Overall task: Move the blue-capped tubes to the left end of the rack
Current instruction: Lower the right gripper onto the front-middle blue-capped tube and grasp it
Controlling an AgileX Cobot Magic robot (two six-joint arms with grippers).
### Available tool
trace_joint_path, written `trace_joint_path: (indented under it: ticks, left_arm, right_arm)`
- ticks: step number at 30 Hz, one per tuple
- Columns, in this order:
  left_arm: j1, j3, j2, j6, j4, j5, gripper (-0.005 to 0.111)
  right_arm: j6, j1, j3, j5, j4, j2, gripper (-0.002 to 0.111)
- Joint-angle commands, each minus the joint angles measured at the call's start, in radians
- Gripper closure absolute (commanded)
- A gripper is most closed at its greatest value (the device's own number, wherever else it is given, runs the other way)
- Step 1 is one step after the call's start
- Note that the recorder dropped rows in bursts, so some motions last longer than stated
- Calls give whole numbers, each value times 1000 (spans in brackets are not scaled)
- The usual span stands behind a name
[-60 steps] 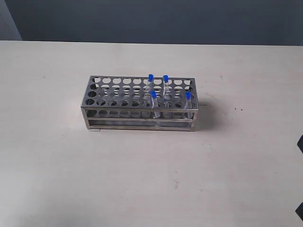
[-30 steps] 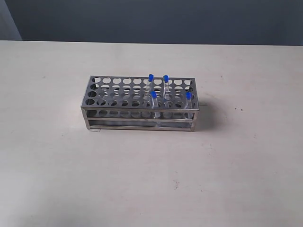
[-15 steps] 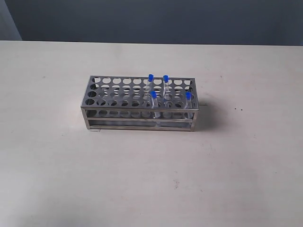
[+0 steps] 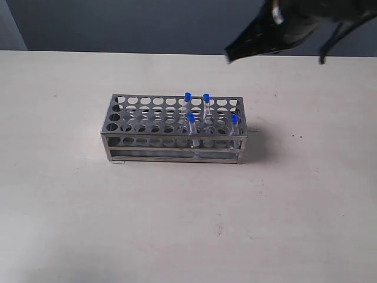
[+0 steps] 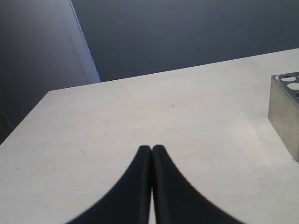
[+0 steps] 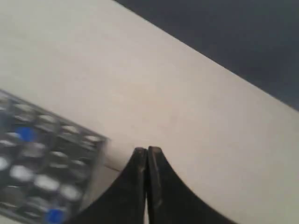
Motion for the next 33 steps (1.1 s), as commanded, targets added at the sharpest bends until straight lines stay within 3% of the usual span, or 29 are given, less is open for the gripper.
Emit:
trace_joint_path:
  ticks: [1, 3, 7, 9, 16, 25, 27, 28, 29, 30, 33]
  left_arm:
    - [-2, -2, 4, -3, 6, -13, 106]
    - [-2, -2, 4, -3, 6, -13, 106]
    - [-2, -2, 4, -3, 6, -13, 106]
    - [-2, -2, 4, -3, 6, -13, 106]
    - [-2, -2, 4, -3, 6, -13, 106]
    - [-2, -2, 4, -3, 6, -13, 106]
    - [-2, -2, 4, -3, 6, -13, 106]
    - [-2, -2, 4, -3, 6, -13, 106]
    - [-2, -2, 4, -3, 6, -13, 106]
    - [-2, -2, 4, -3, 6, -13, 106]
    - [-2, -2, 4, -3, 6, -13, 106]
  right_arm:
    - [-16, 96, -11, -134, 126, 67, 106]
    - [-25, 134, -11, -136, 135, 97, 97]
    - [-25, 175, -11, -105, 135, 142, 69]
    - [-25, 180, -11, -98, 135, 159, 62]
    - [-19, 183, -11, -51, 120, 231, 61]
    - [8, 183, -11, -123, 132, 285, 61]
    - [9, 183, -11, -146, 128, 304, 64]
    - [9, 183, -11, -148, 122, 311, 73]
    - [9, 183, -11, -144, 120, 316, 92]
    - [9, 183, -11, -139, 120, 316, 104]
    - [9, 185, -18, -100, 120, 312, 108]
